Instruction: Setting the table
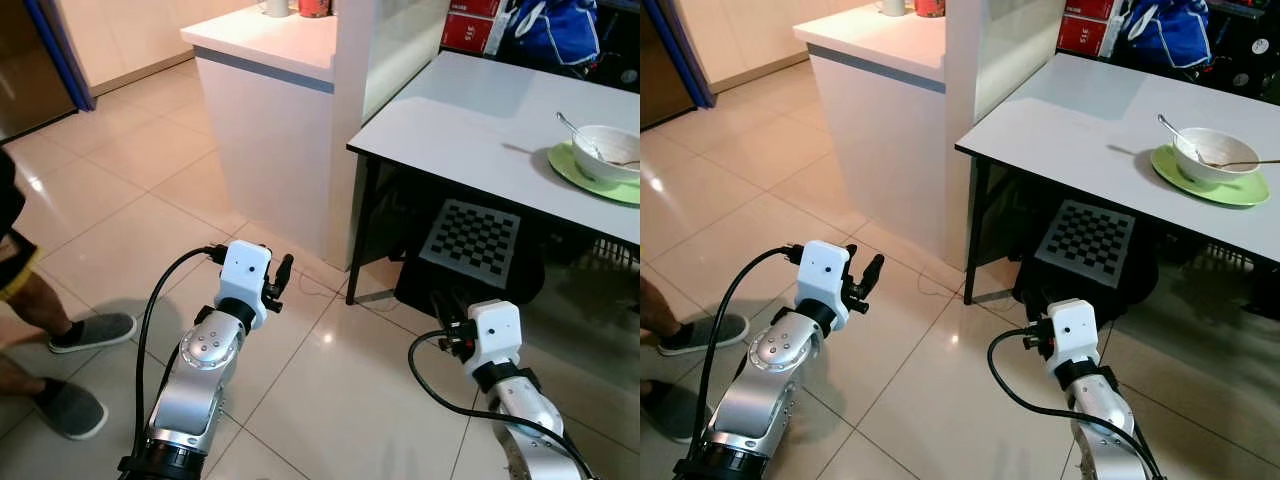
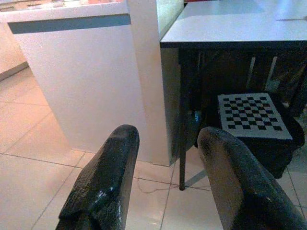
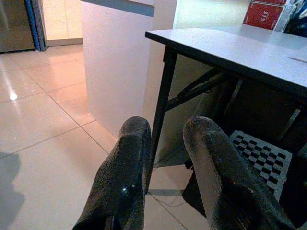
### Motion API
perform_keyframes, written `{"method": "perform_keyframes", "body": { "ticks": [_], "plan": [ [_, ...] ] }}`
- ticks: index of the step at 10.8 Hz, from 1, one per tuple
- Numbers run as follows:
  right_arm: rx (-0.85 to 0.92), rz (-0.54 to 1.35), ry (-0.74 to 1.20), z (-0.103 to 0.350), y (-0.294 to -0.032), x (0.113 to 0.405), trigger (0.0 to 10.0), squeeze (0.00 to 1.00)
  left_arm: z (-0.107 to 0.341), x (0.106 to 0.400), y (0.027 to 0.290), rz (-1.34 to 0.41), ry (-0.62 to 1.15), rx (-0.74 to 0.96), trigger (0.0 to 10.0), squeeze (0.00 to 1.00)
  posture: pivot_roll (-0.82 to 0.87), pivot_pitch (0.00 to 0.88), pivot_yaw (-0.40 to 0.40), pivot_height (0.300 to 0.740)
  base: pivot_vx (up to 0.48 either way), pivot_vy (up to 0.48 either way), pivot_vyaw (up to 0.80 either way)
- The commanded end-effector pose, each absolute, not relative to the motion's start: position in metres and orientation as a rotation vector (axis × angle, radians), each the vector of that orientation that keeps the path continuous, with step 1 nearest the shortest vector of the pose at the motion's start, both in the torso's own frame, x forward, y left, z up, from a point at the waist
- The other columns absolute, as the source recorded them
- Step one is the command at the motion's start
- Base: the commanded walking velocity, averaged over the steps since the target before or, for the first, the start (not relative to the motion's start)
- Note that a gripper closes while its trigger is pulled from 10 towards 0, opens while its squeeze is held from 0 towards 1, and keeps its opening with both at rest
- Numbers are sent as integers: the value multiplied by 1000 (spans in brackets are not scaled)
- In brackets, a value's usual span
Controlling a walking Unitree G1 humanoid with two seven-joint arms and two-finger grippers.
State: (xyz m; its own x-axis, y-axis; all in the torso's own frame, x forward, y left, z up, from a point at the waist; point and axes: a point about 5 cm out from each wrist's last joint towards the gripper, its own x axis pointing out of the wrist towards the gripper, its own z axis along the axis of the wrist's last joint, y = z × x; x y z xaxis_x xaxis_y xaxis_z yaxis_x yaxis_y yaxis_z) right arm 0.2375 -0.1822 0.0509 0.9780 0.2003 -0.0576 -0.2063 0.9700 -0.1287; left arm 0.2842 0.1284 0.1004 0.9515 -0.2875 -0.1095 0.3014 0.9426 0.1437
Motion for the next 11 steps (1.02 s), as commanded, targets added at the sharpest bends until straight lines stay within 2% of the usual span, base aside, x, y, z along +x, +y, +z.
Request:
{"method": "perform_keyframes", "body": {
  "ticks": [1,2,11],
  "plan": [
    [-135,208,34,54,-184,241,10000,0,101,286,126,-301,84,170,10000,0,-35,0,7,740,0,0,0],
    [-135,210,36,53,-184,241,10000,0,101,287,124,-314,74,166,10000,0,-31,0,10,740,0,0,0],
    [-117,236,47,44,-176,241,10000,0,101,290,134,-289,119,145,10000,0,-14,0,17,740,446,0,0]
  ]
}}
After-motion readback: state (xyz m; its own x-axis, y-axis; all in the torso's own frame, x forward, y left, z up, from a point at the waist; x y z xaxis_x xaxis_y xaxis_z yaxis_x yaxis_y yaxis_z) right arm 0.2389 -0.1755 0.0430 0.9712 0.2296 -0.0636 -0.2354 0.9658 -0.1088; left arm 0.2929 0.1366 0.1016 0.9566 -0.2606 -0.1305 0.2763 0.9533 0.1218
